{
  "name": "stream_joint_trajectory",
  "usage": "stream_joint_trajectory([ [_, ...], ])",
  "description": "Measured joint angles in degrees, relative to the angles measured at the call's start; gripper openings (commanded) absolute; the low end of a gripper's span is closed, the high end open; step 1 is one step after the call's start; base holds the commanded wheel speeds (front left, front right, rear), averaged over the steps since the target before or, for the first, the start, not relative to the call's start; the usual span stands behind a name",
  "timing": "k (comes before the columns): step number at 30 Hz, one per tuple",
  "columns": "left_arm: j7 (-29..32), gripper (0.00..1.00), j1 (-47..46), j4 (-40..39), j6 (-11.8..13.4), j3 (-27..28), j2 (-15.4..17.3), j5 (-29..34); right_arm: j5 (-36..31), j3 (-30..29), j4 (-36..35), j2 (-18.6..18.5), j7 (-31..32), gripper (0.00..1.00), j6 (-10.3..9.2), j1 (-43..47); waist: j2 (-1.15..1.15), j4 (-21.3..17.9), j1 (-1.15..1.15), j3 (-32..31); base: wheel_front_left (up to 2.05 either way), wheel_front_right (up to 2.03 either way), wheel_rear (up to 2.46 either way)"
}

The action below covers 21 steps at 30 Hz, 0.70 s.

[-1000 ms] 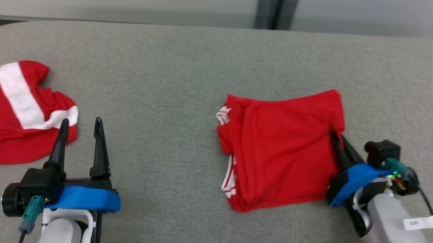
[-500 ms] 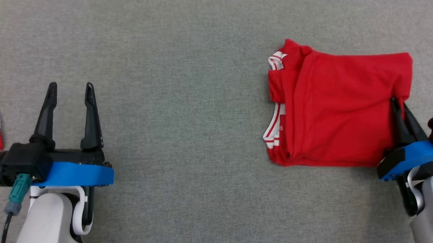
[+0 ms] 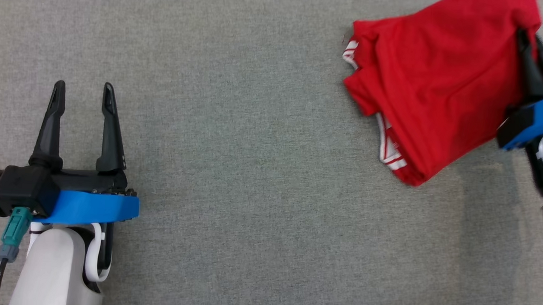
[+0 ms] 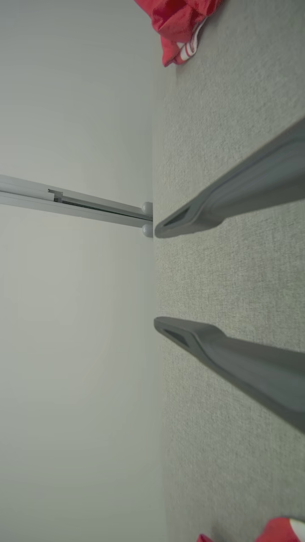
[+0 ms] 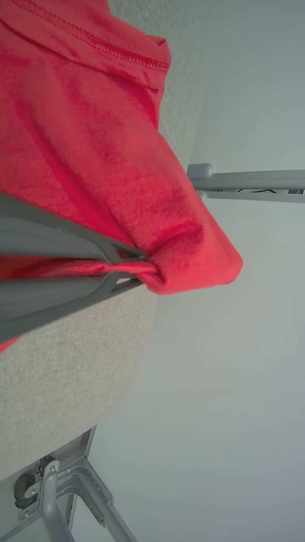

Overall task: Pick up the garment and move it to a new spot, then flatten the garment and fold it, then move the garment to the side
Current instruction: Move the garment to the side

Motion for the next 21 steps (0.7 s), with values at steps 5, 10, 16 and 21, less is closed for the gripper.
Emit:
stream_joint_trajectory([
  [5, 0.0, 1.0, -1.4, -0.8, -0.1, -0.1, 0.1, 0.5, -0.6, -2.4, 2.3, -3.8, 1.6, 0.0, 0.0, -5.0, 0.0, 0.9, 0.0, 2.5, 0.0, 0.0, 0.0],
  [10, 0.0, 1.0, -2.6, -1.2, -0.5, -0.4, -0.1, 0.7, -1.5, -5.6, 6.3, -7.6, 2.5, 0.0, 0.01, -8.6, 0.0, 2.1, 0.0, 4.5, 0.0, 0.0, 0.0],
  [16, 0.0, 1.0, -3.5, -1.4, -0.6, -0.3, -0.1, 0.9, -3.9, -9.1, 10.5, -11.8, 3.3, 0.0, 0.01, -12.5, 0.0, 3.1, 0.0, 6.1, 0.0, 0.0, 0.0],
  [21, 0.0, 1.0, -3.7, -1.5, -0.8, -0.2, -0.4, 1.0, -5.7, -11.0, 14.0, -13.4, 4.3, 0.0, 0.0, -14.8, 0.0, 3.3, 0.0, 6.6, 0.0, 0.0, 0.0],
])
